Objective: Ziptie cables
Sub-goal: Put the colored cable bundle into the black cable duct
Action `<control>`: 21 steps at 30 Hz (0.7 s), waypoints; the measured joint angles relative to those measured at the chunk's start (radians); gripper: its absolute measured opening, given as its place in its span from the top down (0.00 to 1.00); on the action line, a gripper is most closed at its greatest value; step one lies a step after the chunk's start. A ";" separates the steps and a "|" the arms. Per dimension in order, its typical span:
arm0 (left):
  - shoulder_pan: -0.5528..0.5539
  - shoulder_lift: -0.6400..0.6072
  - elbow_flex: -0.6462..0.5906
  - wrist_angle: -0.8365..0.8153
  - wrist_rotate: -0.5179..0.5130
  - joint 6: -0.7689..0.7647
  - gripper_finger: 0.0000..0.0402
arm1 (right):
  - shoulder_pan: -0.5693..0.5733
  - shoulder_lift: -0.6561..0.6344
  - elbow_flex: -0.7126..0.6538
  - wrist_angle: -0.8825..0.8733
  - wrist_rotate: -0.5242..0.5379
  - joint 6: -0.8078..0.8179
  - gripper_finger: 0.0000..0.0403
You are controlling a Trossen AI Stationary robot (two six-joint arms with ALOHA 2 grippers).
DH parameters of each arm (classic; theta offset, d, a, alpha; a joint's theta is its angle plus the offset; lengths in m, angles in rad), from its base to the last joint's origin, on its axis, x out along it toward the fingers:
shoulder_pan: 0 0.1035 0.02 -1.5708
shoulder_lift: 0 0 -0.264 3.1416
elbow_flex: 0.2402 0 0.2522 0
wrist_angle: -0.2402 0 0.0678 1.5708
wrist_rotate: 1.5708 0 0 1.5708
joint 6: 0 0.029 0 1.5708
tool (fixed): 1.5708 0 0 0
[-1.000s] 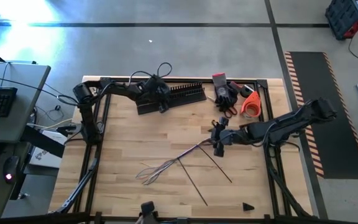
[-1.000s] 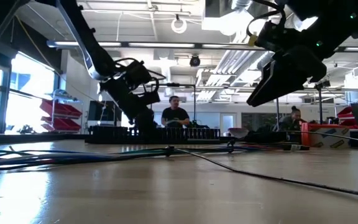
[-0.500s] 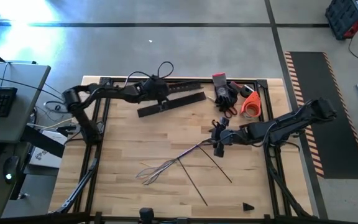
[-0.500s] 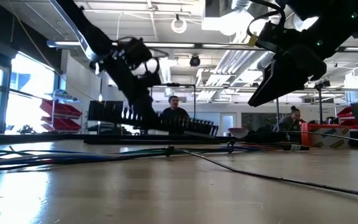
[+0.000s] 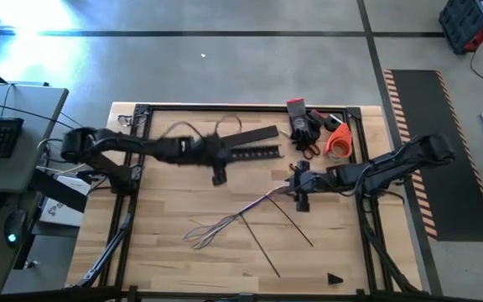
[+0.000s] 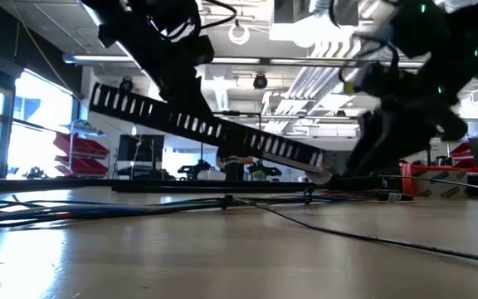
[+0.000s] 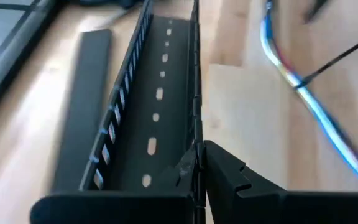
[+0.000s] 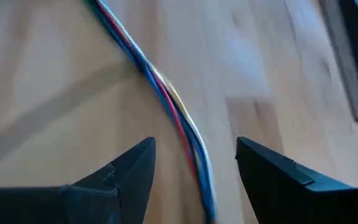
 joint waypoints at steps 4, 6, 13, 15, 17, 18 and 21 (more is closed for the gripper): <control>-0.096 0.070 -0.044 0.136 -0.094 -0.101 1.00 | -0.055 0.000 -0.079 0.074 -0.064 -0.006 0.48; -0.126 0.108 -0.057 0.186 -0.130 -0.125 1.00 | -0.071 0.001 -0.115 0.076 -0.077 0.003 0.48; -0.158 0.223 -0.059 0.290 -0.135 -0.149 1.00 | -0.105 -0.001 -0.216 0.161 -0.121 0.095 0.51; -0.160 0.238 -0.059 0.285 -0.137 -0.147 0.99 | -0.106 -0.001 -0.232 0.183 -0.133 0.113 0.57; -0.158 0.239 -0.059 0.283 -0.123 -0.145 0.95 | -0.105 -0.001 -0.242 0.191 -0.134 0.127 0.65; -0.158 0.239 -0.059 0.282 -0.118 -0.145 0.93 | -0.105 -0.001 -0.245 0.193 -0.137 0.130 0.70; -0.158 0.224 -0.058 0.266 -0.102 -0.137 0.83 | -0.105 -0.002 -0.245 0.192 -0.146 0.128 0.85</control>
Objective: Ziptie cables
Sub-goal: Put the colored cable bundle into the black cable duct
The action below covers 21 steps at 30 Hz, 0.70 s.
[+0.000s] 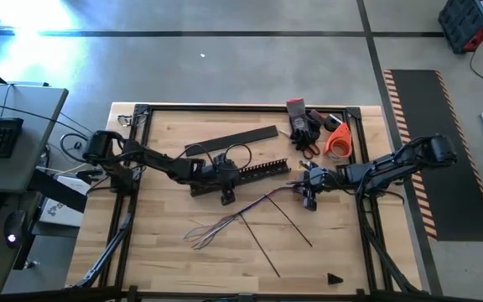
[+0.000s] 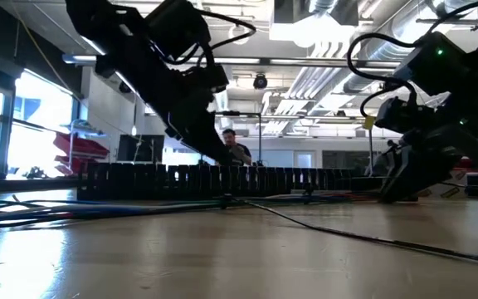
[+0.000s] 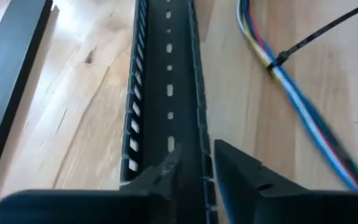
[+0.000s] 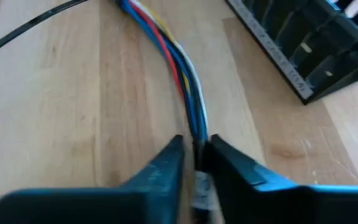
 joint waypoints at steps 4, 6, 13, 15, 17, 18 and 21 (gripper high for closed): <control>-0.001 -0.041 0.004 -0.048 0.024 0.007 0.71 | 0.003 -0.002 0.015 -0.012 -0.027 -0.020 0.98; -0.014 -0.068 0.004 -0.062 0.065 0.026 0.66 | 0.012 -0.005 0.031 -0.022 -0.024 -0.015 0.97; -0.159 -0.169 0.004 -0.202 0.083 0.036 0.62 | 0.043 -0.066 0.108 -0.041 -0.052 -0.069 0.99; -0.213 -0.173 0.004 -0.202 0.036 0.007 0.63 | 0.053 -0.097 0.133 -0.060 -0.049 -0.085 0.99; -0.268 -0.160 0.004 -0.199 0.015 -0.048 0.64 | 0.062 -0.130 0.161 -0.085 -0.048 -0.109 0.99; -0.293 -0.150 0.004 -0.194 0.012 -0.084 0.64 | 0.068 -0.151 0.173 -0.097 -0.048 -0.120 0.99; -0.359 -0.103 0.004 -0.202 -0.013 -0.210 0.64 | 0.080 -0.203 0.207 -0.157 -0.025 -0.147 1.00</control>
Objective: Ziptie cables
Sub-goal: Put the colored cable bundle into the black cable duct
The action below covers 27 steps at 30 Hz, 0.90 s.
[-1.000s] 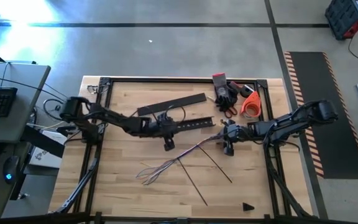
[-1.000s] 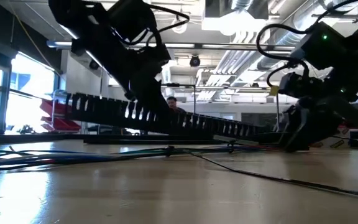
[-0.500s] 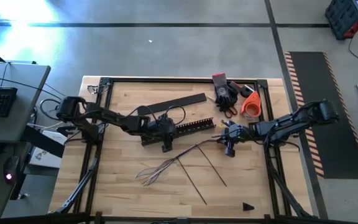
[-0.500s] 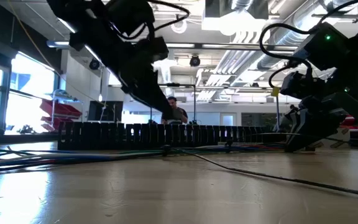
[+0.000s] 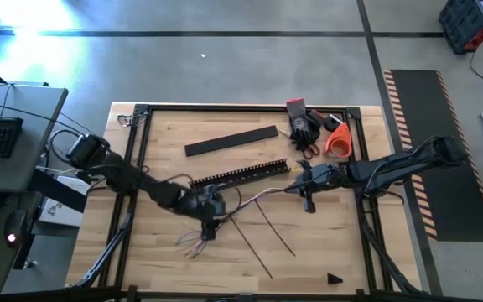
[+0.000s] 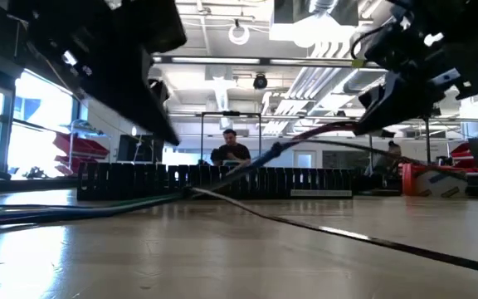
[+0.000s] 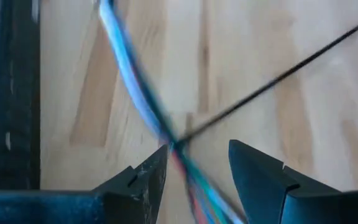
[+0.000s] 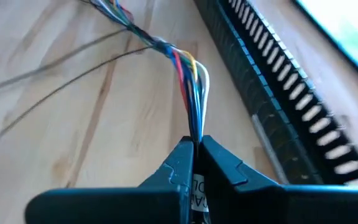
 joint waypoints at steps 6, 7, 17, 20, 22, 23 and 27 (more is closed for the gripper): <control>-0.074 0.116 0.000 0.032 -0.179 -0.229 0.61 | 0.008 -0.078 0.027 -0.074 0.024 -0.034 1.00; -0.078 0.134 0.000 0.052 -0.192 -0.252 0.60 | 0.008 -0.084 0.026 -0.081 0.024 -0.034 1.00; -0.080 0.326 0.004 0.359 -0.233 -0.373 0.52 | 0.047 -0.093 0.026 -0.085 0.029 -0.034 1.00; -0.080 0.359 0.018 0.369 -0.246 -0.426 0.53 | 0.065 -0.122 0.026 -0.081 0.052 -0.034 1.00; -0.082 0.370 0.025 0.350 -0.254 -0.453 0.55 | 0.073 -0.158 0.028 -0.085 0.054 -0.034 1.00; -0.084 0.371 0.029 0.338 -0.256 -0.463 0.56 | 0.075 -0.182 0.033 -0.100 0.054 -0.034 1.00; -0.094 0.367 0.035 0.292 -0.284 -0.469 0.64 | 0.088 -0.293 0.077 -0.175 0.054 -0.041 1.00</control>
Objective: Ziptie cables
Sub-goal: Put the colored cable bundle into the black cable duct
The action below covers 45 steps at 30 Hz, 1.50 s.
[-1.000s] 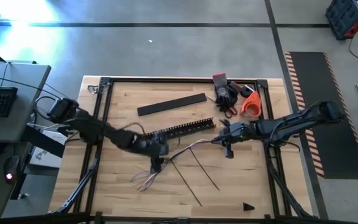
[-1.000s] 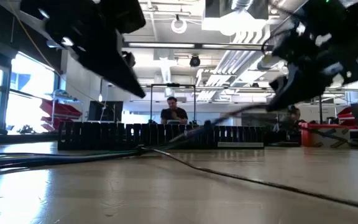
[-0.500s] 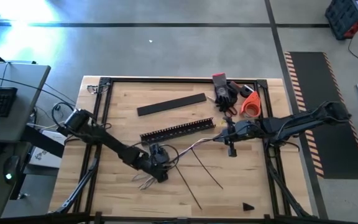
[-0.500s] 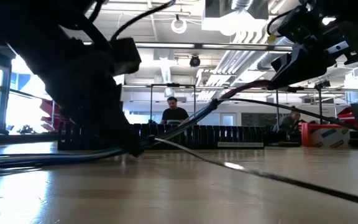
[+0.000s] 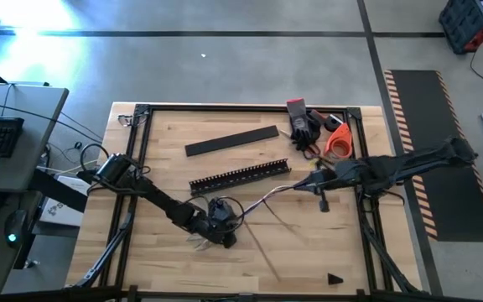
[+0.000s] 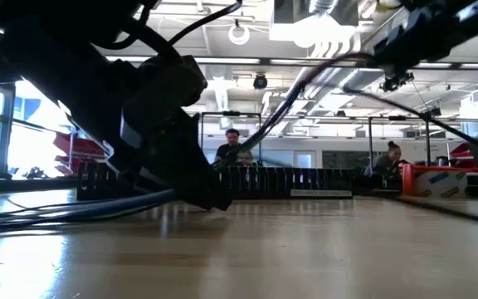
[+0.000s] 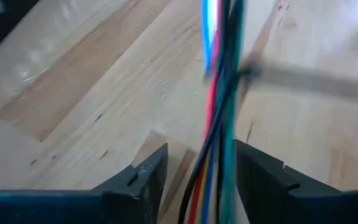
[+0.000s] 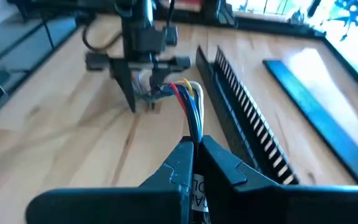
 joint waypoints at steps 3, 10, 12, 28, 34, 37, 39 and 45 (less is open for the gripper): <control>-0.009 0.000 -0.002 -0.009 -0.053 -0.003 0.71 | 0.005 -0.075 0.028 -0.071 0.001 -0.001 1.00; -0.029 0.002 -0.005 -0.001 -0.121 0.020 0.98 | 0.005 -0.166 0.036 -0.200 0.008 0.050 1.00; -0.036 -0.007 -0.005 -0.020 -0.123 0.021 0.98 | 0.005 -0.179 0.036 -0.220 0.028 0.056 1.00; -0.076 -0.481 0.103 -1.156 -0.046 -0.055 1.00 | -0.102 0.115 0.034 0.008 0.056 -0.037 1.00; -0.005 -0.528 -0.011 -1.132 -0.028 0.002 1.00 | -0.184 0.241 0.034 0.051 0.057 -0.079 1.00; 0.030 -0.525 -0.077 -1.087 -0.034 0.028 1.00 | -0.235 0.259 0.034 0.049 0.057 -0.102 1.00; 0.055 -0.528 -0.113 -1.023 -0.041 0.056 1.00 | -0.274 0.270 0.034 0.051 0.057 -0.123 1.00; 0.106 -0.523 -0.198 -0.898 0.002 0.114 1.00 | -0.391 0.307 0.034 0.053 -0.028 -0.182 1.00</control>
